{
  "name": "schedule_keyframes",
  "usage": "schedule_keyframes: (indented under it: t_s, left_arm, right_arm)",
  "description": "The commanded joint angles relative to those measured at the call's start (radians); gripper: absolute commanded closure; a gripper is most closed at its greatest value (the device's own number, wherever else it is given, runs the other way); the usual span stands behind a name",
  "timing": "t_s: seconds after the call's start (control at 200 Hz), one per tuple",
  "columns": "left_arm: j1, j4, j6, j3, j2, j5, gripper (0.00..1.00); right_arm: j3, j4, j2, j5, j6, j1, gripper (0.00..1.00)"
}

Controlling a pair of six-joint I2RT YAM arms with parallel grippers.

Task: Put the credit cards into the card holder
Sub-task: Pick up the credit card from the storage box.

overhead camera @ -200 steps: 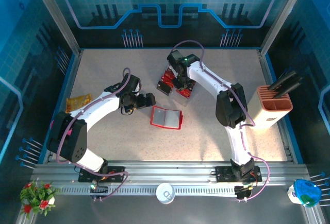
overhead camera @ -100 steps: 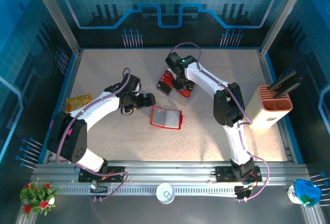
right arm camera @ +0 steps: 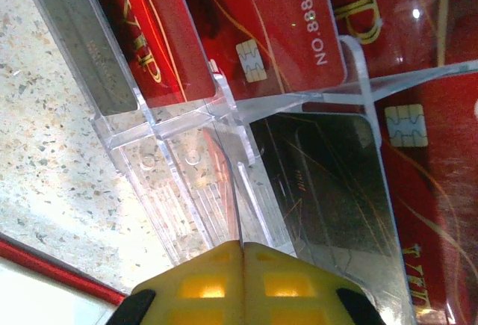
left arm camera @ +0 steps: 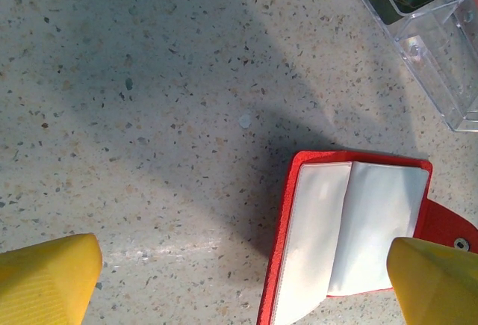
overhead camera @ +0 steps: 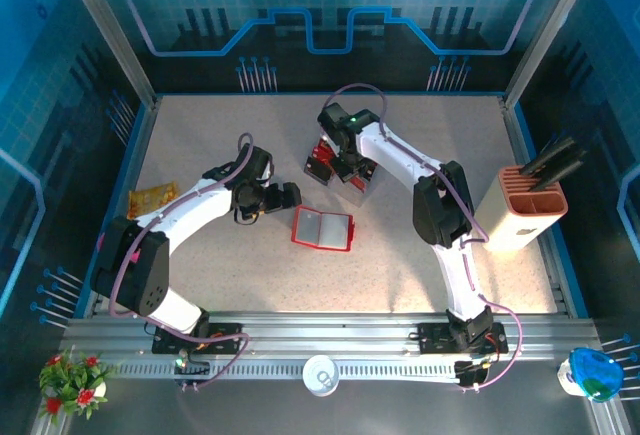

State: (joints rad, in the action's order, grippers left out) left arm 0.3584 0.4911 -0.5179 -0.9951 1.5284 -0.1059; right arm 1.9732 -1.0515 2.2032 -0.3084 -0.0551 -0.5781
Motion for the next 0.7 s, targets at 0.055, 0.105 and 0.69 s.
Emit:
schedule_keyframes:
  t_s: [0.055,0.105,0.69]
  left_arm:
    - [0.007,0.012,0.018,0.015,0.004,-0.018,0.01]
    - [0.006,0.014,0.022,0.011,0.001,-0.018,0.01]
    - [0.089,0.095,0.143,-0.071,0.028,0.049,0.01]
  right_arm:
    - [-0.05,0.022,-0.063,0.032,0.058,-0.015,0.98]
    - [-0.052,0.024,-0.079,0.032,0.073,-0.021,0.99]
    - [-0.319,0.248,-0.42,0.242,-0.229,-0.054,1.0]
